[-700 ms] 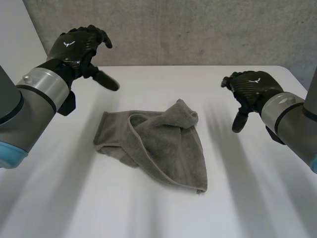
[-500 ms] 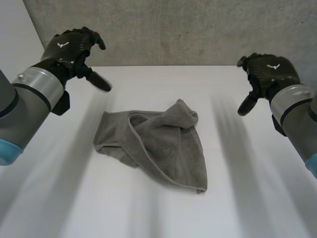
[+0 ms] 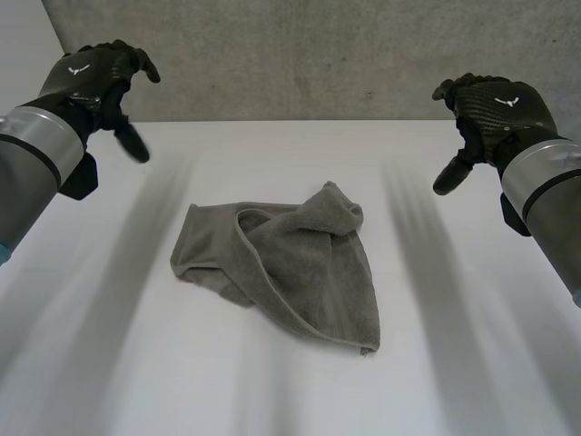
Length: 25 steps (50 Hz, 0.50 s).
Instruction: Fold the towel.
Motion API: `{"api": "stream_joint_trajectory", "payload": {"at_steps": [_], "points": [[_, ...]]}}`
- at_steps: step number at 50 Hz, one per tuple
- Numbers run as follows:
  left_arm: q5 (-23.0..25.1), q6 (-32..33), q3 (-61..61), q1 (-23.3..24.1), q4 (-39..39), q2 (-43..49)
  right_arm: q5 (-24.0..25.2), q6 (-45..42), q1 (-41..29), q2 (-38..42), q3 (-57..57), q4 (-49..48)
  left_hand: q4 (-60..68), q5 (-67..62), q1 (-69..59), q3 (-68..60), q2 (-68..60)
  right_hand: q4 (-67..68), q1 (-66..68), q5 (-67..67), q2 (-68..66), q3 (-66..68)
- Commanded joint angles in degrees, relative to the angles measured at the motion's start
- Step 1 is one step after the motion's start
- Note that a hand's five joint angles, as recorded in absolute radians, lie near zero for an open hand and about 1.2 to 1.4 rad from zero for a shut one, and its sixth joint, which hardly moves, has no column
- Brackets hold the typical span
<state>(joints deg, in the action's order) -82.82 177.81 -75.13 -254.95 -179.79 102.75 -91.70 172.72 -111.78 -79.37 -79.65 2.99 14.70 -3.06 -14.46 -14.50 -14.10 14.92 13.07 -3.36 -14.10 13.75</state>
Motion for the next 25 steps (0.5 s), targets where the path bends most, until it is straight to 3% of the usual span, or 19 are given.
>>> {"api": "stream_joint_trajectory", "payload": {"at_steps": [1,10,25], "points": [[0.21,0.17,0.59,-0.37,0.75,0.0,3.81,0.08,0.51,-0.09,0.02,-0.18,-4.15,2.51,3.91,3.95,3.55,-4.92,-3.07,3.36,4.1,-3.75],[0.56,0.25,2.18,-0.37,5.06,0.7,3.9,0.52,2.18,-0.35,-1.21,-3.86,-4.15,2.51,3.91,3.95,3.55,-4.92,-3.07,3.36,4.1,-3.75],[0.65,0.34,1.83,-0.29,5.07,0.79,3.98,0.34,2.44,-1.67,-2.44,-5.37,-4.15,2.51,3.91,3.95,3.55,-4.92,-3.07,3.36,4.1,-3.75]]}}
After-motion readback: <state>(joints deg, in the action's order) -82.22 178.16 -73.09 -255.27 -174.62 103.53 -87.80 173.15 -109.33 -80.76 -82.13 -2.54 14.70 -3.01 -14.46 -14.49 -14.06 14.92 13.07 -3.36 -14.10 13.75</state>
